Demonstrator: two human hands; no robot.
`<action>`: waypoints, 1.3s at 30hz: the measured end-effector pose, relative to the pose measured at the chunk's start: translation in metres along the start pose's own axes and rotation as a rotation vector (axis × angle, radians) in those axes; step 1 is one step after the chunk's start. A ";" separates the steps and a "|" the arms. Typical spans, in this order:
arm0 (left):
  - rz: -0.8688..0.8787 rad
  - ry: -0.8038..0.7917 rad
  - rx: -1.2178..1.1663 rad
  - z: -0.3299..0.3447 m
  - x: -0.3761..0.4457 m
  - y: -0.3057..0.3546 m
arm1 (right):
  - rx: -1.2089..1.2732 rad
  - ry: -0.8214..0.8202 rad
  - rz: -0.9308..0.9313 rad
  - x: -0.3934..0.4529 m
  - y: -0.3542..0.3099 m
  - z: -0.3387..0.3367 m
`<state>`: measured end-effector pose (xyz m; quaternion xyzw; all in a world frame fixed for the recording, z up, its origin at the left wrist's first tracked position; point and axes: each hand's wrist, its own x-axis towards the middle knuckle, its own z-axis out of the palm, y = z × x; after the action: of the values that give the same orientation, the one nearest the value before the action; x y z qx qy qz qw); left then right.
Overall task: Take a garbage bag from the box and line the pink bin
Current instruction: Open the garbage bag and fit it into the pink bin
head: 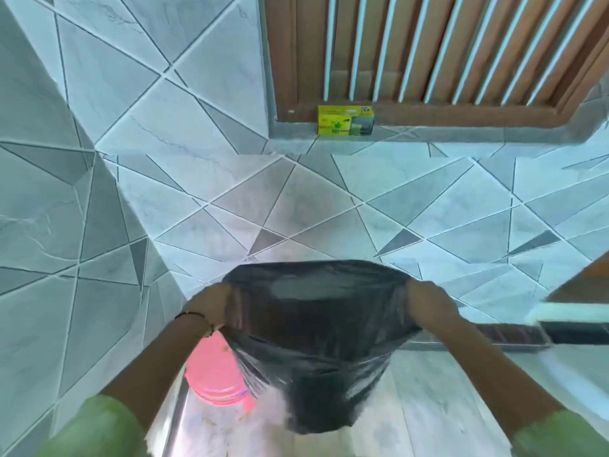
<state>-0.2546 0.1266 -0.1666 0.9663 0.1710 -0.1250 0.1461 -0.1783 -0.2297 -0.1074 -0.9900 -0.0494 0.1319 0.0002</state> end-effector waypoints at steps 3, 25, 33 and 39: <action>0.047 0.365 -0.187 -0.028 0.000 0.013 | 0.195 0.304 -0.018 0.006 -0.009 -0.046; -0.150 -0.037 0.116 0.003 -0.076 -0.027 | 0.025 -0.237 -0.381 0.001 0.025 -0.004; -0.043 0.344 -0.324 -0.042 -0.101 -0.059 | 0.203 -0.102 -0.413 0.008 -0.008 -0.032; 0.046 0.445 -0.272 -0.079 -0.088 -0.073 | 0.279 0.075 -0.359 0.007 -0.036 -0.052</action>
<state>-0.3467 0.1920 -0.0851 0.9451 0.1923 0.1180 0.2364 -0.1612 -0.1923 -0.0586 -0.9600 -0.2058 0.0986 0.1624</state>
